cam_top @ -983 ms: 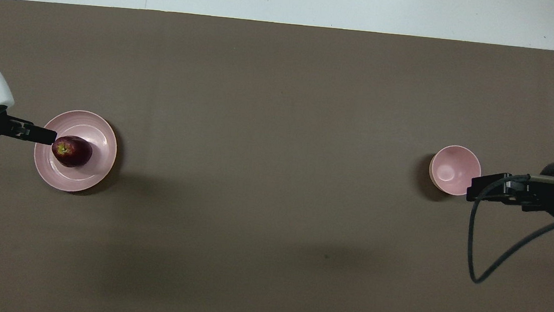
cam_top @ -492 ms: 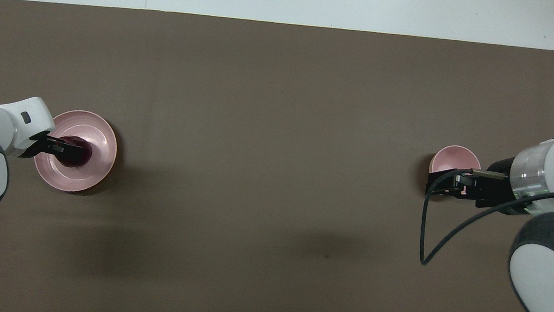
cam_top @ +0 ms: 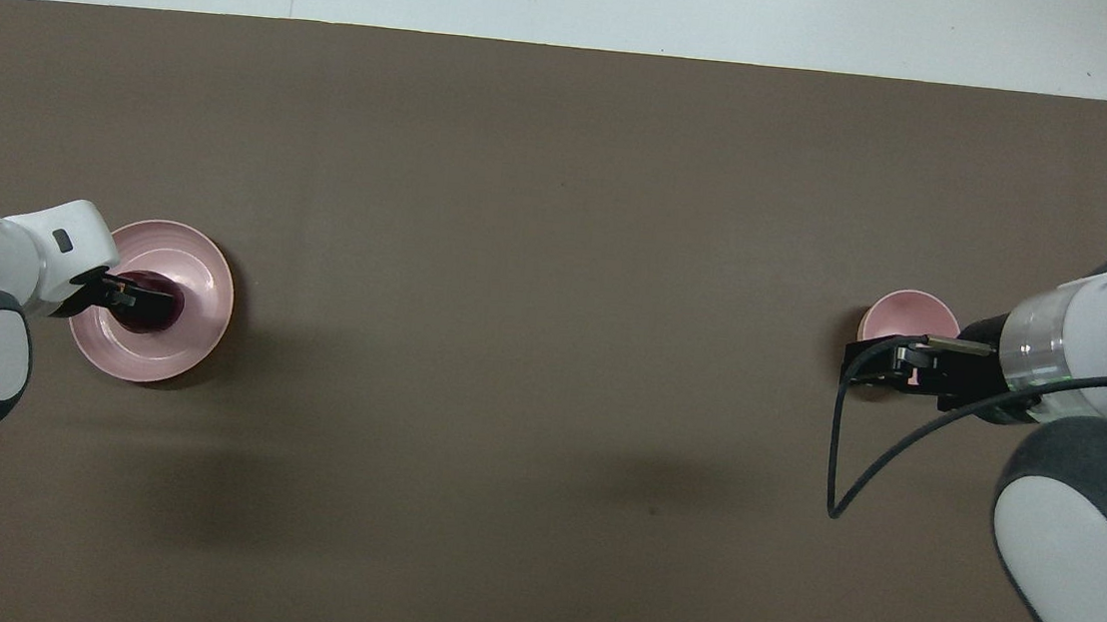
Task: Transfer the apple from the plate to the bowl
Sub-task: 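Reach the left gripper to the apple while the right gripper approaches the bowl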
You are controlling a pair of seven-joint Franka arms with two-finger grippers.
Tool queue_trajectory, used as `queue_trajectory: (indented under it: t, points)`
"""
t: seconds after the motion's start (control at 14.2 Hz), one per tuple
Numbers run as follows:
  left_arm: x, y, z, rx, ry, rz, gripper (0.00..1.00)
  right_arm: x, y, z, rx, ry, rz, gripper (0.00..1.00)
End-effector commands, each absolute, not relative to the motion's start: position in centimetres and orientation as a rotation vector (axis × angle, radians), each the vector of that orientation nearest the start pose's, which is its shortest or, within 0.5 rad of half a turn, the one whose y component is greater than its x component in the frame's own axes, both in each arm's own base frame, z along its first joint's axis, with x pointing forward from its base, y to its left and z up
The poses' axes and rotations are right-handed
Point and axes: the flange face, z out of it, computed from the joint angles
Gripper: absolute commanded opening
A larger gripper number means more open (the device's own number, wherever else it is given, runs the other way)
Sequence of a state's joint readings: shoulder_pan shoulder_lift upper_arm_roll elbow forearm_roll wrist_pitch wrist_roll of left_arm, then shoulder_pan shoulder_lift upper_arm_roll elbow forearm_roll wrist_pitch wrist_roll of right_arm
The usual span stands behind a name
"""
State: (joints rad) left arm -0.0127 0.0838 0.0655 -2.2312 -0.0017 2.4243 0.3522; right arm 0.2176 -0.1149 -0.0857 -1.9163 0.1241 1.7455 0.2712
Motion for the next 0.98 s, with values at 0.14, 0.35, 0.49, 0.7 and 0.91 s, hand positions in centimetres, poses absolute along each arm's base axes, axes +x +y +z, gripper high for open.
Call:
queue_trajectory:
  t: [0.14, 0.35, 0.49, 0.7, 0.91]
  points:
    - [54.5, 2.4, 34.8, -3.08, 0.458, -0.161, 0.0, 51.4, 8.0, 53.5, -2.983, 0.284, 0.113, 1.0]
    - [54.6, 1.6, 36.8, -3.088, 0.476, -0.137, 0.0, 51.6, 8.1, 53.6, -2.984, 0.286, 0.115, 1.0]
    - [54.6, -0.4, 38.3, -3.118, 0.485, -0.169, 0.0, 51.9, 8.4, 54.5, -2.932, 0.306, 0.111, 1.0]
    - [54.4, -2.8, 41.1, -3.281, 0.377, -0.219, 0.0, 51.8, 8.6, 56.7, -2.868, 0.36, 0.117, 1.0]
    - [54.7, -5.9, 43.8, -3.451, 0.306, -0.163, 0.0, 51.8, 8.4, 57.7, -2.7, 0.462, 0.191, 1.0]
